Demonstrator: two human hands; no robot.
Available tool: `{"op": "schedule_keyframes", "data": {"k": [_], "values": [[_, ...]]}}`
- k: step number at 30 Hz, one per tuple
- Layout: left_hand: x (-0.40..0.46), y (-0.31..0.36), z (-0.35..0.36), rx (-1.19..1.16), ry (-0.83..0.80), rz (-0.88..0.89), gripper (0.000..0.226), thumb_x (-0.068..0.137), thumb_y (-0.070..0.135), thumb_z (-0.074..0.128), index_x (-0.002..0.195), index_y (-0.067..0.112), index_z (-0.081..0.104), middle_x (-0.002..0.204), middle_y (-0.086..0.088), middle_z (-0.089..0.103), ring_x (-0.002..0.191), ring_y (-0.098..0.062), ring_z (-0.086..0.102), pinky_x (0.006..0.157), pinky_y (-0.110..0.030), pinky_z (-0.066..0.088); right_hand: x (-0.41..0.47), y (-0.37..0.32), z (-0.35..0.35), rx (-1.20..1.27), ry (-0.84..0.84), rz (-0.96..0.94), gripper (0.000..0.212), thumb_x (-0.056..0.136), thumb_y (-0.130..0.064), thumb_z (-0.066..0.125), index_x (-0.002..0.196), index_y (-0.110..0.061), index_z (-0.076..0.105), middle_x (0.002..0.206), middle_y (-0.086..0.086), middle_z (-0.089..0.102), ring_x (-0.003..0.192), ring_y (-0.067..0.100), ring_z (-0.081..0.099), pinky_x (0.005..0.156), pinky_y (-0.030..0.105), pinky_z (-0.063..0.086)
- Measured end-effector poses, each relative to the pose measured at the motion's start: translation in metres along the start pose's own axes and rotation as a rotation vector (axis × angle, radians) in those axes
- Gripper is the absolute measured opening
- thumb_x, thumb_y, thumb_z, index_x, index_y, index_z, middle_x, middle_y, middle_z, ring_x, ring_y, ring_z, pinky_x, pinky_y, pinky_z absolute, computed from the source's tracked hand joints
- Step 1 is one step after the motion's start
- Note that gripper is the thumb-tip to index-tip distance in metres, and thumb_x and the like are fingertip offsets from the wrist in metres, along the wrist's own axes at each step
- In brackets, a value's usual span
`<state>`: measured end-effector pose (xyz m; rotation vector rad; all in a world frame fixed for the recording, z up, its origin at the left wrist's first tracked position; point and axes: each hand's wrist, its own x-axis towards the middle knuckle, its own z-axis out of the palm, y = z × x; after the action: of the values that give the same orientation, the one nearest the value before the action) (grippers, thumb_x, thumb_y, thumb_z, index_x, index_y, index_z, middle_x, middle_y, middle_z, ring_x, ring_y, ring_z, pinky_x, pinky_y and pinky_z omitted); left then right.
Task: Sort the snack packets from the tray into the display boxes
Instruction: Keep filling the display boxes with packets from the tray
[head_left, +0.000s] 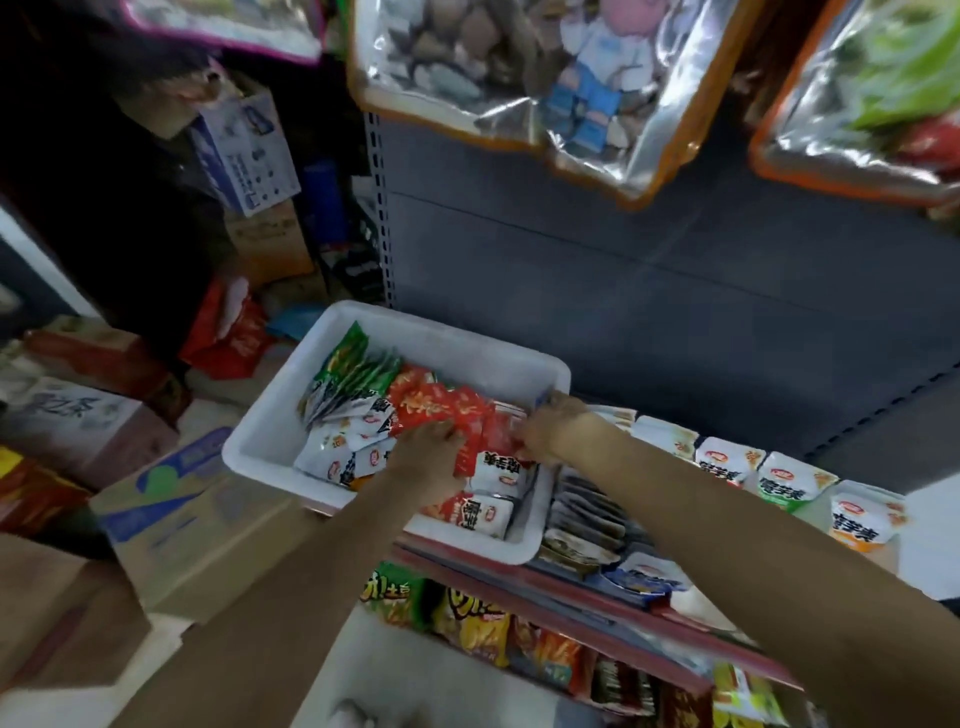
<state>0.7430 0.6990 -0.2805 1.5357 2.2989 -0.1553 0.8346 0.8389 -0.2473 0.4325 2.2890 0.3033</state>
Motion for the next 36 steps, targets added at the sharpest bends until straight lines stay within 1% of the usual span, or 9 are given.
{"op": "schedule_keyframes", "data": {"k": [3, 6, 12, 17, 19, 23, 27, 31, 36], "values": [[0.002, -0.003, 0.006, -0.032, 0.028, 0.010, 0.067, 0.090, 0.039, 0.055, 0.147, 0.018, 0.026, 0.155, -0.006, 0.021, 0.141, -0.027, 0.022, 0.116, -0.045, 0.018, -0.004, -0.002, -0.003, -0.080, -0.100, 0.055, 0.048, 0.101, -0.037, 0.032, 0.144, -0.017, 0.034, 0.153, 0.010, 0.027, 0.142, 0.033, 0.018, 0.113, 0.045, 0.016], [0.002, -0.005, 0.005, -0.068, 0.054, 0.016, 0.064, 0.090, 0.037, 0.056, 0.146, 0.018, 0.031, 0.154, -0.005, 0.024, 0.141, -0.025, 0.023, 0.116, -0.044, 0.019, -0.007, 0.002, -0.001, -0.050, 0.026, 0.014, 0.041, 0.099, -0.035, 0.035, 0.134, -0.019, 0.048, 0.142, 0.003, 0.043, 0.135, 0.026, 0.032, 0.108, 0.044, 0.023], [0.001, -0.001, -0.001, -0.149, 0.081, -0.035, 0.059, 0.092, 0.035, 0.054, 0.145, 0.020, 0.032, 0.154, -0.006, 0.026, 0.140, -0.026, 0.025, 0.116, -0.045, 0.022, -0.015, 0.016, 0.010, 0.105, 0.209, -0.018, 0.037, 0.092, -0.026, 0.046, 0.127, -0.017, 0.053, 0.129, 0.000, 0.051, 0.126, 0.019, 0.040, 0.107, 0.037, 0.029], [0.000, 0.007, -0.006, -0.373, 0.115, -0.059, 0.048, 0.093, 0.028, 0.054, 0.139, 0.020, 0.043, 0.139, -0.006, 0.048, 0.124, -0.022, 0.047, 0.105, -0.039, 0.041, -0.019, 0.016, 0.017, 0.105, 0.435, -0.027, 0.031, 0.089, -0.007, 0.051, 0.115, -0.020, 0.064, 0.118, 0.003, 0.060, 0.115, 0.023, 0.052, 0.099, 0.035, 0.041], [-0.003, 0.016, -0.012, -0.602, 0.131, -0.020, 0.040, 0.094, 0.022, 0.053, 0.134, 0.019, 0.049, 0.132, -0.004, 0.056, 0.111, -0.018, 0.056, 0.096, -0.031, 0.047, -0.025, 0.019, 0.021, 0.276, 0.523, -0.028, 0.031, 0.091, -0.011, 0.050, 0.116, -0.023, 0.065, 0.117, 0.002, 0.060, 0.113, 0.023, 0.053, 0.093, 0.036, 0.046], [-0.011, 0.034, -0.030, -0.992, 0.137, 0.073, 0.040, 0.090, -0.003, 0.051, 0.126, 0.014, 0.055, 0.125, -0.001, 0.061, 0.118, -0.012, 0.055, 0.100, -0.026, 0.045, -0.044, 0.022, 0.028, 0.620, 0.749, -0.030, 0.025, 0.097, -0.021, 0.048, 0.110, -0.021, 0.068, 0.114, -0.001, 0.064, 0.112, 0.021, 0.051, 0.091, 0.033, 0.044], [-0.022, 0.043, -0.053, -1.117, 0.225, 0.153, 0.043, 0.084, -0.017, 0.048, 0.115, 0.010, 0.061, 0.111, 0.003, 0.064, 0.103, -0.004, 0.059, 0.092, -0.015, 0.046, -0.055, 0.024, 0.033, 0.847, 0.942, 0.014, 0.019, 0.093, -0.014, 0.055, 0.102, -0.015, 0.072, 0.105, 0.002, 0.069, 0.097, 0.023, 0.056, 0.084, 0.028, 0.043], [-0.027, 0.045, -0.065, -1.096, 0.249, 0.249, 0.046, 0.085, -0.007, 0.055, 0.109, 0.032, 0.059, 0.112, 0.013, 0.063, 0.111, -0.004, 0.058, 0.102, -0.028, 0.043, -0.067, 0.032, 0.029, 1.116, 1.035, 0.066, 0.015, 0.089, -0.007, 0.061, 0.098, -0.005, 0.073, 0.099, 0.008, 0.071, 0.089, 0.022, 0.062, 0.076, 0.015, 0.037], [-0.030, 0.059, -0.086, -1.053, 0.252, 0.304, 0.045, 0.081, 0.016, 0.072, 0.114, 0.041, 0.055, 0.118, 0.016, 0.062, 0.112, -0.001, 0.056, 0.101, -0.026, 0.043, -0.081, 0.042, 0.028, 1.456, 1.046, 0.162, 0.016, 0.088, -0.006, 0.060, 0.099, -0.003, 0.071, 0.091, 0.008, 0.070, 0.081, 0.014, 0.062, 0.069, 0.014, 0.045]]}}
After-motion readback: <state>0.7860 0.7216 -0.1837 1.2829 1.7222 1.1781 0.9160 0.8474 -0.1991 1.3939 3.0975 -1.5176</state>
